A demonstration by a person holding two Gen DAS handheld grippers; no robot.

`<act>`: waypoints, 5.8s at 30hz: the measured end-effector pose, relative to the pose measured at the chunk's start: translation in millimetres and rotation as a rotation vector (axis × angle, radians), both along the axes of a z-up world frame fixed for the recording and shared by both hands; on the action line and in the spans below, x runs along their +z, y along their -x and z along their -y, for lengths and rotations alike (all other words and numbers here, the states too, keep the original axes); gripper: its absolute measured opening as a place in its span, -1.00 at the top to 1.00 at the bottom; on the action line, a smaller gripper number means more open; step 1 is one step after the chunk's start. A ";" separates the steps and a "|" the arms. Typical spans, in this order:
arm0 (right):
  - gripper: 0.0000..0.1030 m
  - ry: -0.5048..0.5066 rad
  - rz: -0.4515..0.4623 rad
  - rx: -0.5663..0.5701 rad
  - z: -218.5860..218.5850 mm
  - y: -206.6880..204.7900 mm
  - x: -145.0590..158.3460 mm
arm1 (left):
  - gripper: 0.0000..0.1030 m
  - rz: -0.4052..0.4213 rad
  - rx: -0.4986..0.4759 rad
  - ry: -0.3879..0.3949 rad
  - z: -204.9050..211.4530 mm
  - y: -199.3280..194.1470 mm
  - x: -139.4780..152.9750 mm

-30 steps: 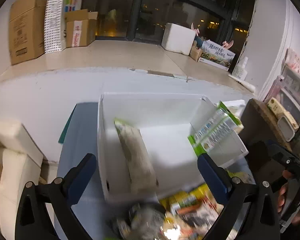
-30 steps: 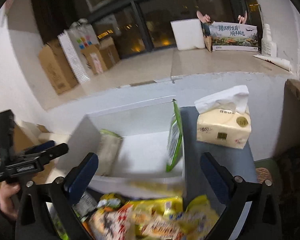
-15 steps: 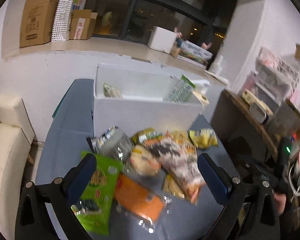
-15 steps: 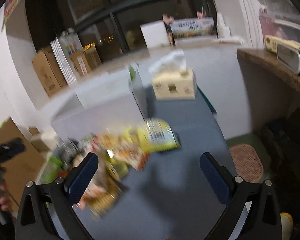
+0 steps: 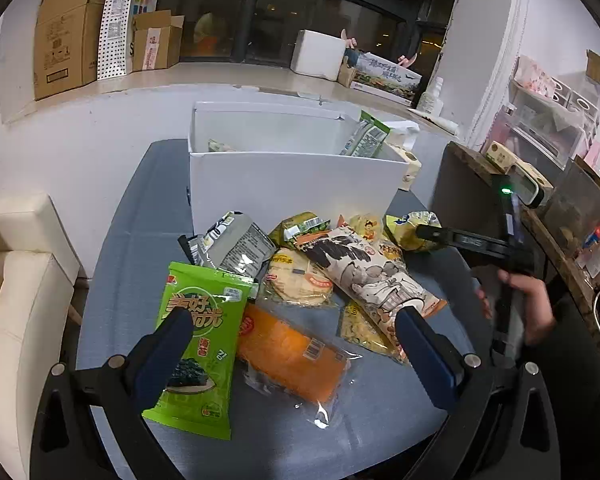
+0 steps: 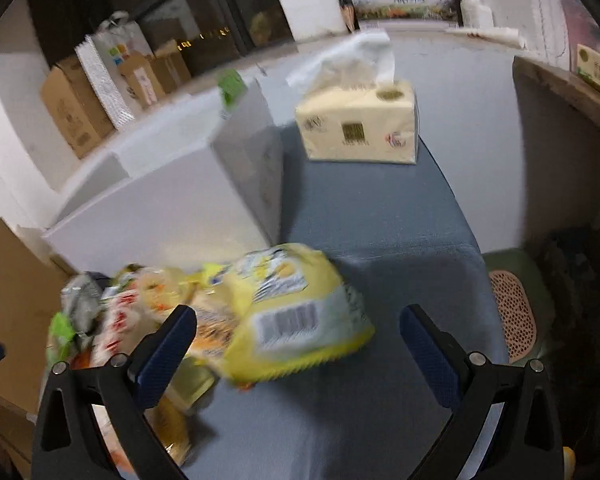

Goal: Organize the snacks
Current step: 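Grasp the yellow barcode bag with the right tool while the left tool grasps the green seaweed packet, then move both packets into the white box and open both tools, then grasp the white ink-drawing bag with the right tool while the left tool grasps the silver bag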

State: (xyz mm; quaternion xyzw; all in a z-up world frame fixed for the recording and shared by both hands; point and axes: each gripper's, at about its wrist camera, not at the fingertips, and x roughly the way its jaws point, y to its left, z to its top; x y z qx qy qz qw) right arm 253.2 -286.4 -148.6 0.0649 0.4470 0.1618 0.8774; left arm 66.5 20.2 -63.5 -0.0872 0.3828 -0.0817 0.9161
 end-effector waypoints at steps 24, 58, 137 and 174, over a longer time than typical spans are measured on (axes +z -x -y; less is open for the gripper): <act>-0.23 -0.162 0.195 0.047 37.0 112.1 79.8 | -0.99 -0.044 0.023 -0.027 -7.2 -14.2 -16.9; -0.23 -0.153 0.196 0.149 -10.2 154.8 79.2 | -0.24 0.015 -0.002 0.047 -54.7 -24.9 -9.2; 0.26 0.313 0.113 0.345 -148.4 70.8 15.7 | -0.99 -0.080 0.072 0.099 -30.4 -11.3 -31.3; 0.26 -0.009 0.167 0.170 -37.9 150.0 70.6 | -0.42 -0.190 0.005 -0.065 -27.6 -129.8 -80.9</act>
